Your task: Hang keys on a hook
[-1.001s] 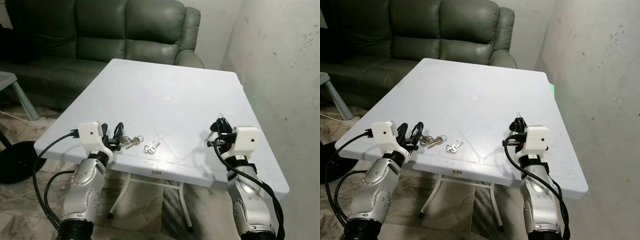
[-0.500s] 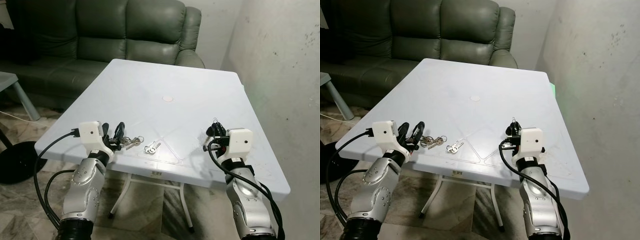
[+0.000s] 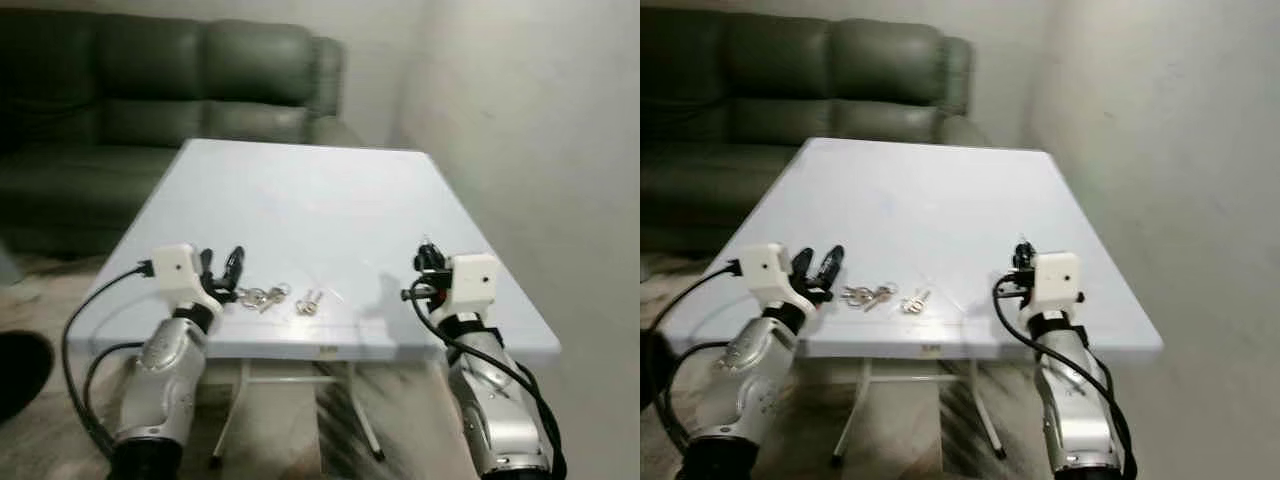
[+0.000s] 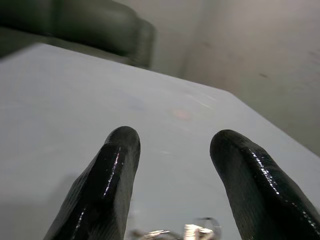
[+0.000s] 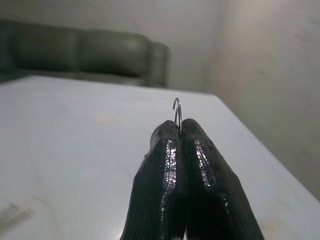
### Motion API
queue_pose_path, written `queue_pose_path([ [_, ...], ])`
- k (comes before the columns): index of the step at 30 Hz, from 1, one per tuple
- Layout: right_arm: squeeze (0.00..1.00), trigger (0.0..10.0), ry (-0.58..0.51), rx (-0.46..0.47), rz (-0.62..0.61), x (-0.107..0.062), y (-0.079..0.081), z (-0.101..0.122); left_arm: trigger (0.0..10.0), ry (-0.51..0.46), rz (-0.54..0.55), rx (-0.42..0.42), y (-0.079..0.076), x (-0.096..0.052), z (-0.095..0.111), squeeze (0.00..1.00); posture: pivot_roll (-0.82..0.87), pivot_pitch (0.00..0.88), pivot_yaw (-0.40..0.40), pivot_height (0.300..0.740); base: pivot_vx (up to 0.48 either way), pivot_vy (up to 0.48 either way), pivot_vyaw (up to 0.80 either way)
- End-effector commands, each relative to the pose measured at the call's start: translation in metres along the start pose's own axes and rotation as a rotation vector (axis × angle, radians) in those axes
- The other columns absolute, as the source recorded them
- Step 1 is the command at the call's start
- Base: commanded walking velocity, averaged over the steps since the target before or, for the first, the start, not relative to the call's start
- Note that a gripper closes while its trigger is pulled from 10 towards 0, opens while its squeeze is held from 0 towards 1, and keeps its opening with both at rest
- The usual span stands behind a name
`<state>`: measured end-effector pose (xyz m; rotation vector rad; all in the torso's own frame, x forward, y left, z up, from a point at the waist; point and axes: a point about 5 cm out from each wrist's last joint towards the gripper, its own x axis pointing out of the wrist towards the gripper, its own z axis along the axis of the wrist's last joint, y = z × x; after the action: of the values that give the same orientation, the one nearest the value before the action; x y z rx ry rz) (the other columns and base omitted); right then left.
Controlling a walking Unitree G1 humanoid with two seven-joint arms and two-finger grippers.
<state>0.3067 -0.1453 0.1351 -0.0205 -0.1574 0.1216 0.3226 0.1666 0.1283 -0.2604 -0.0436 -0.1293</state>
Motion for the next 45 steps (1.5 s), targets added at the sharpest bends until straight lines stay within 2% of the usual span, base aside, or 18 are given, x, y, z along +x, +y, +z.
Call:
queue_pose_path([
  [1, 0.0, 10.0, -0.012, -0.01, -0.021, 0.001, -0.007, 0.005, 10.0, 0.02, -0.013, -0.016, -0.008, 0.004, -0.003, 0.0, 0.05, 0.0, -0.051, 0.74, 0.0, 0.0, -0.79],
  [6, 0.0, 10.0, -0.005, -0.011, -0.004, 0.001, -0.003, 0.006, 10.0, 0.04, -0.024, -0.03, -0.011, 0.007, -0.005, 0.0, 0.06, 0.0, -0.064, 0.74, 0.0, 0.0, -0.78],
  [14, 0.0, 10.0, 0.001, -0.015, 0.02, 0.001, 0.001, 0.006, 10.0, 0.047, -0.033, 0.003, -0.016, 0.014, -0.005, 0.0, 0.06, 0.0, -0.07, 0.74, 0.0, 0.0, -0.78],
  [21, 0.0, 10.0, 0.001, -0.016, -0.001, 0.001, -0.002, 0.006, 10.0, 0.012, 0.001, 0.024, -0.011, 0.012, 0.001, 0.0, 0.04, 0.0, -0.058, 0.74, 0.0, 0.0, -0.77],
  [25, 0.0, 10.0, 0.001, -0.014, -0.005, 0.001, -0.001, 0.006, 10.0, 0.01, 0.014, 0.004, -0.011, 0.011, 0.001, 0.0, 0.04, 0.0, -0.053, 0.74, 0.0, 0.0, -0.77],
  [45, 0.0, 10.0, -0.003, -0.01, -0.015, 0.002, 0.001, 0.006, 10.0, 0.023, 0.023, 0.017, -0.02, 0.016, -0.002, 0.0, 0.03, 0.0, -0.036, 0.74, 0.0, 0.0, -0.77],
])
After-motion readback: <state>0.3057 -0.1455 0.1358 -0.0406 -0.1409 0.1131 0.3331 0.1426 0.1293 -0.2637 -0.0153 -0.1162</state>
